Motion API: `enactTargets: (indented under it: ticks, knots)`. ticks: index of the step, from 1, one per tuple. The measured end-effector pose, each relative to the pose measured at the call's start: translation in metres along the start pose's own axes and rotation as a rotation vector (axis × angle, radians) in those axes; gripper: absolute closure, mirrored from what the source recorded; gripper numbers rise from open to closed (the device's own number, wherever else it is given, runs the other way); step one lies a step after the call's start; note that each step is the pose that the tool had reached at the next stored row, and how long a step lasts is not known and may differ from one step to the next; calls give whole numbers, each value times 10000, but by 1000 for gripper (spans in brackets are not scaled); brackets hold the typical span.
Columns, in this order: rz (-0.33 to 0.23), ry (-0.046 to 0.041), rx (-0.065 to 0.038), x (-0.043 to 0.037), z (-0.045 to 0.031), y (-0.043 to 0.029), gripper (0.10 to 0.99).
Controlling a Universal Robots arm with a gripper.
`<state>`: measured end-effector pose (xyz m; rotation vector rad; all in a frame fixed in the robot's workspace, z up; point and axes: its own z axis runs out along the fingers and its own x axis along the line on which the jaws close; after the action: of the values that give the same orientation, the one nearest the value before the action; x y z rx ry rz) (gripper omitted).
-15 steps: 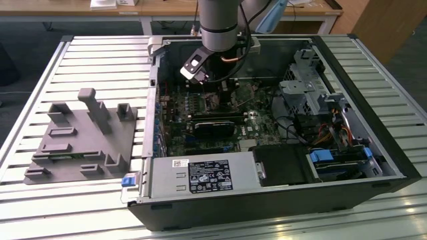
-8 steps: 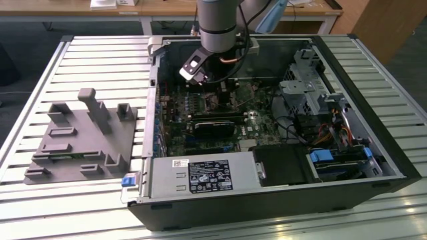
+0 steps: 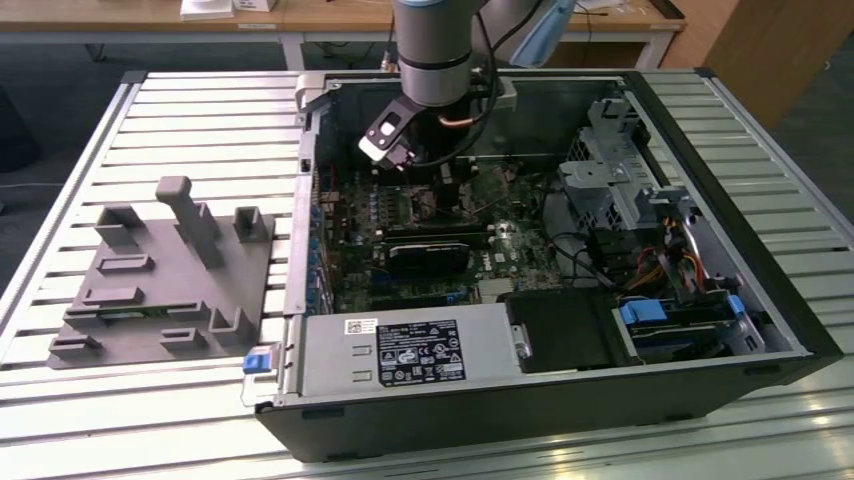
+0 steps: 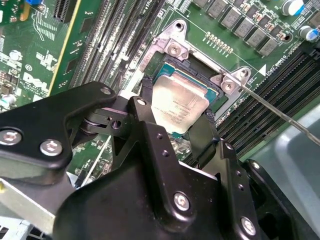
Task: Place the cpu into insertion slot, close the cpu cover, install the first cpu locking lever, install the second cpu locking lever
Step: 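Place the cpu into insertion slot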
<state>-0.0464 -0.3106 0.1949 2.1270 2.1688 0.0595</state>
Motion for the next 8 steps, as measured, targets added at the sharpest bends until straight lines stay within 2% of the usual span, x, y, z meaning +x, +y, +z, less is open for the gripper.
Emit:
enactTargets:
  ticks: [8]
  knots:
    - [0, -1, 0, 5, 16, -2, 553]
